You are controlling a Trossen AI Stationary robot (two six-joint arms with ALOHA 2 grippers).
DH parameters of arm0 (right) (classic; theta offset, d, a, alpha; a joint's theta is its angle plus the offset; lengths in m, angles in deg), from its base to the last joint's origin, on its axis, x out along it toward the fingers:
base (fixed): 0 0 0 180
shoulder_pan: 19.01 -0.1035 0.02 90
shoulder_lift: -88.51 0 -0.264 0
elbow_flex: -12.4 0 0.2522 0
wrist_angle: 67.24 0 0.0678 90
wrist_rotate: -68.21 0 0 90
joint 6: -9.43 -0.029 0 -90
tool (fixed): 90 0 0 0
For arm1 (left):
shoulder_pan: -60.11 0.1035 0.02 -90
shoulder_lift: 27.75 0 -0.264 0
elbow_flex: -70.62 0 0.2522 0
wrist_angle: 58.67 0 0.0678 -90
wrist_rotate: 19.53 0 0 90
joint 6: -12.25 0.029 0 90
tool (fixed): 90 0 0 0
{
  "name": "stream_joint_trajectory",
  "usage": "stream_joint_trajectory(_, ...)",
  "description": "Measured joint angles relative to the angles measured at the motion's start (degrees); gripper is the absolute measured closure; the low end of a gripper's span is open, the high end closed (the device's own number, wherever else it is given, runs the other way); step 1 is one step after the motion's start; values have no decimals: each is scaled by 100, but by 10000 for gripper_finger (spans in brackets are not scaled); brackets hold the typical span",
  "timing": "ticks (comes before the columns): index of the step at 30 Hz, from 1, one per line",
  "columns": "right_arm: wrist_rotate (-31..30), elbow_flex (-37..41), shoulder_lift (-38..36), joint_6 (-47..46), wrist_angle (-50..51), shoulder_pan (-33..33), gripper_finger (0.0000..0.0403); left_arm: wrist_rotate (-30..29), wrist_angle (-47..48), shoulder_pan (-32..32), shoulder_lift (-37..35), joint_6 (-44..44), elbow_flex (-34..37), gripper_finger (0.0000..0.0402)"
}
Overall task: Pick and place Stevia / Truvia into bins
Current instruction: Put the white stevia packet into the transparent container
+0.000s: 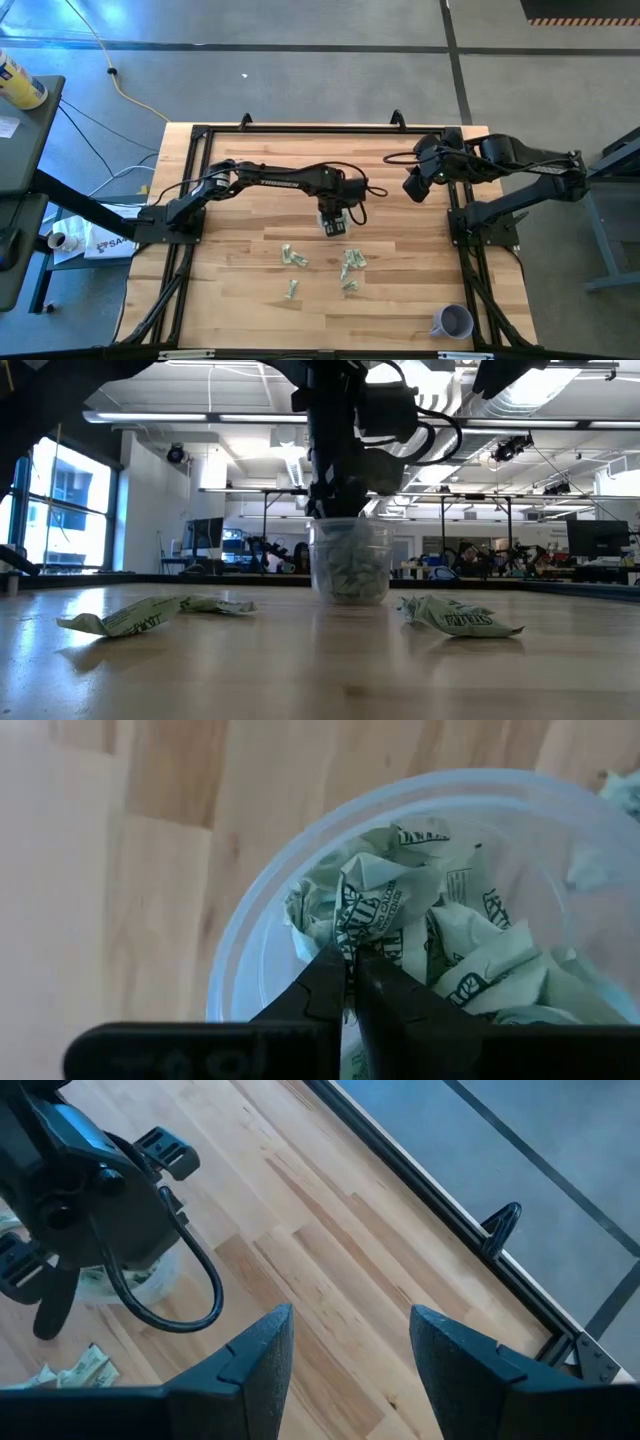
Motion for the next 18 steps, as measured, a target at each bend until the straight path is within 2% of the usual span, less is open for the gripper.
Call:
stream_joint_trajectory(5,7,0,0,45,0,0,210,-7,89,-10,-97,-320,-8,333)
stream_joint_trajectory(9,9,0,1,177,2,0,210,-27,128,-7,-190,-434,-184,310)
stream_joint_trajectory(18,-66,0,1,592,1,0,210,-53,1240,-33,-186,-678,-1752,245)
